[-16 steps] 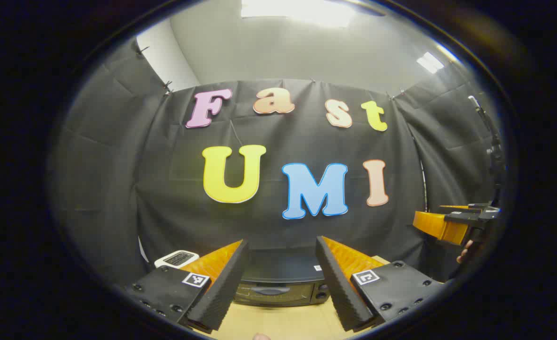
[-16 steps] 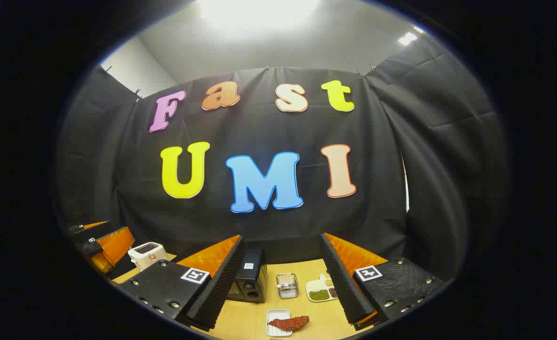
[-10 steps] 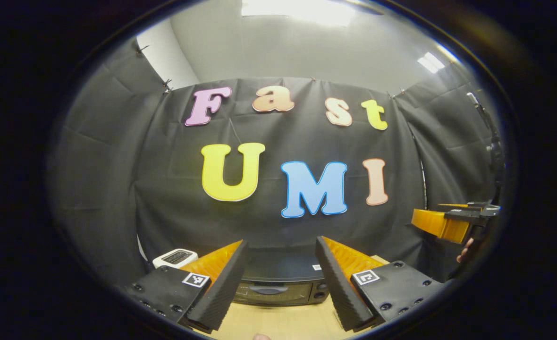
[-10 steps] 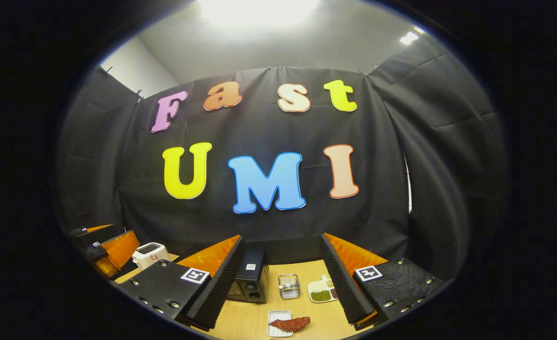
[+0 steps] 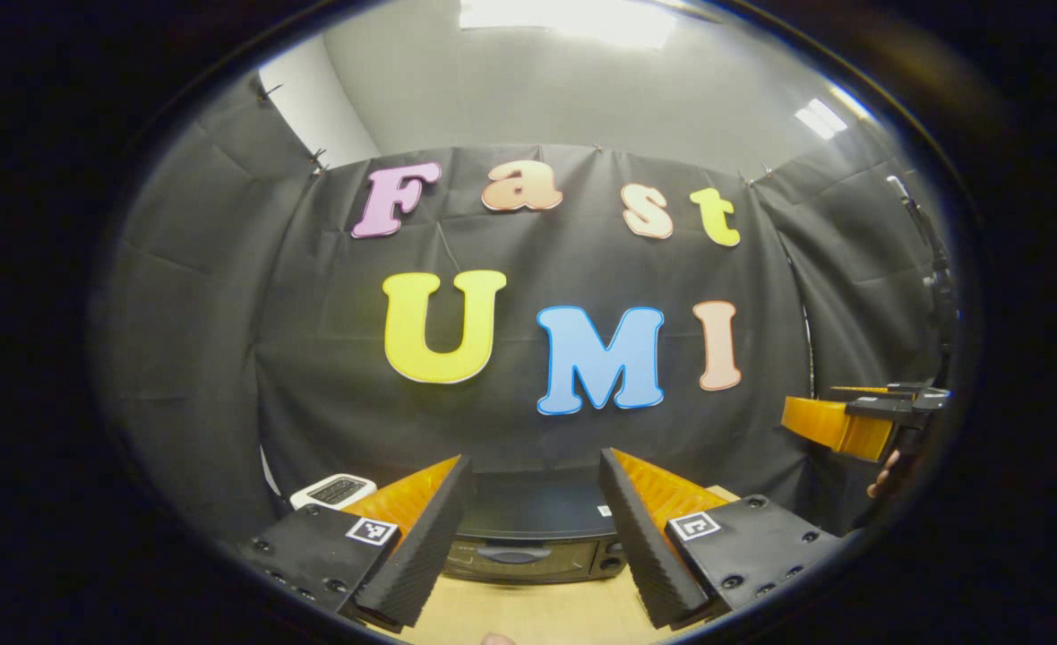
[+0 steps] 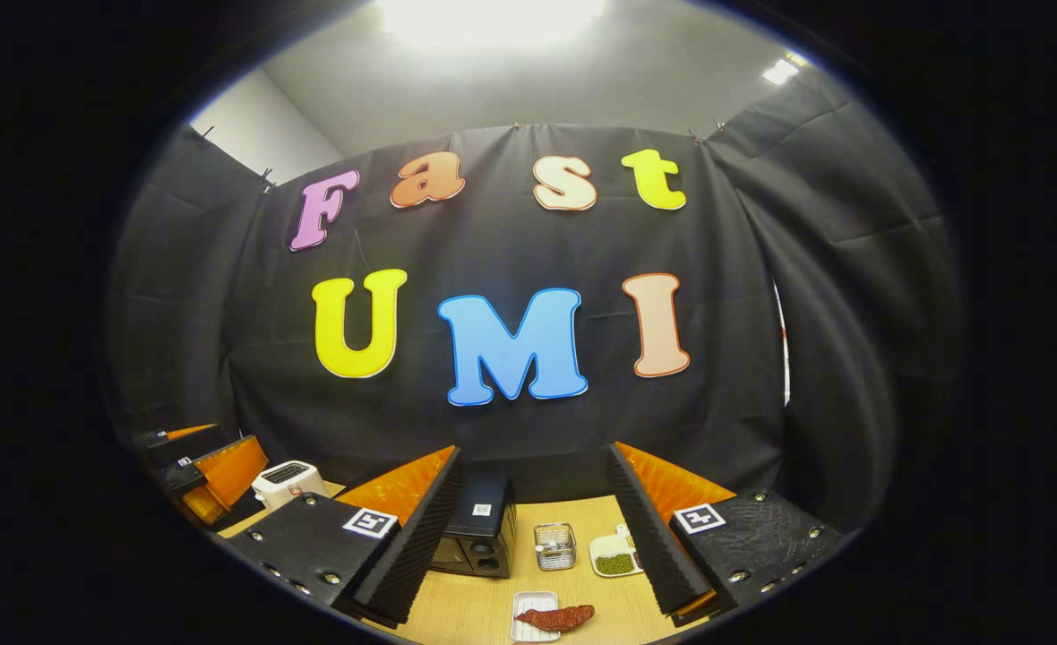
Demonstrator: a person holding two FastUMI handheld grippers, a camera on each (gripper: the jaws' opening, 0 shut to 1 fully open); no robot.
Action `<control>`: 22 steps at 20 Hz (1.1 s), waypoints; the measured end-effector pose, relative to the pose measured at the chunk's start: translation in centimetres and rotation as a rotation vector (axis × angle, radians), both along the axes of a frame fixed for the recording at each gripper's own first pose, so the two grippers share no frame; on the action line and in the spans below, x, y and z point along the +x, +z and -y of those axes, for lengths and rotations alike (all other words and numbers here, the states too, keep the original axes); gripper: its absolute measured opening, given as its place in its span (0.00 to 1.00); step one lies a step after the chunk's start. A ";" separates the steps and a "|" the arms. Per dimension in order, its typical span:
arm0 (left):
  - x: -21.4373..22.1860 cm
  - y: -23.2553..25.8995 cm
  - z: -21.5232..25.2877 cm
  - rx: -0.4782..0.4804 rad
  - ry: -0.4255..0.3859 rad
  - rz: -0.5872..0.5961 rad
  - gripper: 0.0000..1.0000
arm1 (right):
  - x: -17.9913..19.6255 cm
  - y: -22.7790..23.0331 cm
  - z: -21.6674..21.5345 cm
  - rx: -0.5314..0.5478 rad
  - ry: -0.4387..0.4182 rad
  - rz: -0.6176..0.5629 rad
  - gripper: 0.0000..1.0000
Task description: Open the electric oven with the left hand, put the food in, and close the electric oven.
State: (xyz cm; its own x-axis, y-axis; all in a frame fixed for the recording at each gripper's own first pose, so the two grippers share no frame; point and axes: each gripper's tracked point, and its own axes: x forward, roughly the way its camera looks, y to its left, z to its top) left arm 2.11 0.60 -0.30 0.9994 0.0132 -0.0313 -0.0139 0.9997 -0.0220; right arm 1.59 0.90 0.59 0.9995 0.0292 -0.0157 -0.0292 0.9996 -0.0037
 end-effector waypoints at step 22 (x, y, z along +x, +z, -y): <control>16.3 -25.9 -2.4 -0.034 -0.044 -0.486 0.93 | 2.9 -7.6 3.0 -0.025 -0.106 -0.154 0.96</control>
